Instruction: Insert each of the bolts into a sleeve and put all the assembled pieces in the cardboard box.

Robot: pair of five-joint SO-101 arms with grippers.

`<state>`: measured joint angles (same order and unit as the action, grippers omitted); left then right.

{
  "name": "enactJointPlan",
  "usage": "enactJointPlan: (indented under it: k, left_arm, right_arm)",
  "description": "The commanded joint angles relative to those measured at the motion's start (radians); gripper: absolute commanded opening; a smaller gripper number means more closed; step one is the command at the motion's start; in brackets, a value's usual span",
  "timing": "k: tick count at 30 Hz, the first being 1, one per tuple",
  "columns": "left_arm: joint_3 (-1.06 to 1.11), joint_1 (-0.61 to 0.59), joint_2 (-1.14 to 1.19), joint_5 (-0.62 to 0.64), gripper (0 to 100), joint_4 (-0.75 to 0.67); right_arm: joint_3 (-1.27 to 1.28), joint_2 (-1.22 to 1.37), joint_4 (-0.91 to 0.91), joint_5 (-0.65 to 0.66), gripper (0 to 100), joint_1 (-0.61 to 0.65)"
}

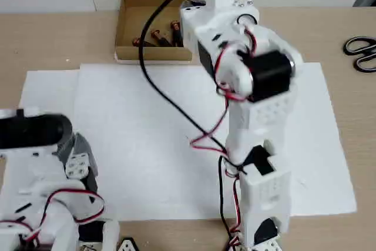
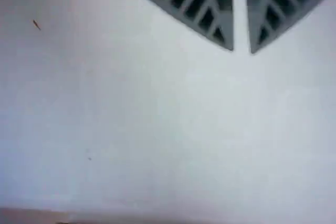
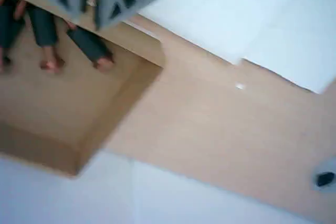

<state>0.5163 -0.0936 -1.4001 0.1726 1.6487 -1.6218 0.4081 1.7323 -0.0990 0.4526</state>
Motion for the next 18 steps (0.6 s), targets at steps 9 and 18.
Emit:
enactJointPlan:
  k: [9,18]
  left_arm:
    - [-0.035,0.006,-0.066,0.000,1,0.006]
    - [-0.035,0.006,-0.066,0.000,1,0.005]
  right_arm:
    - [0.465,-0.470,0.016,-0.006,0.4,-0.047]
    - [0.971,-0.892,0.012,-0.008,0.4,-0.163]
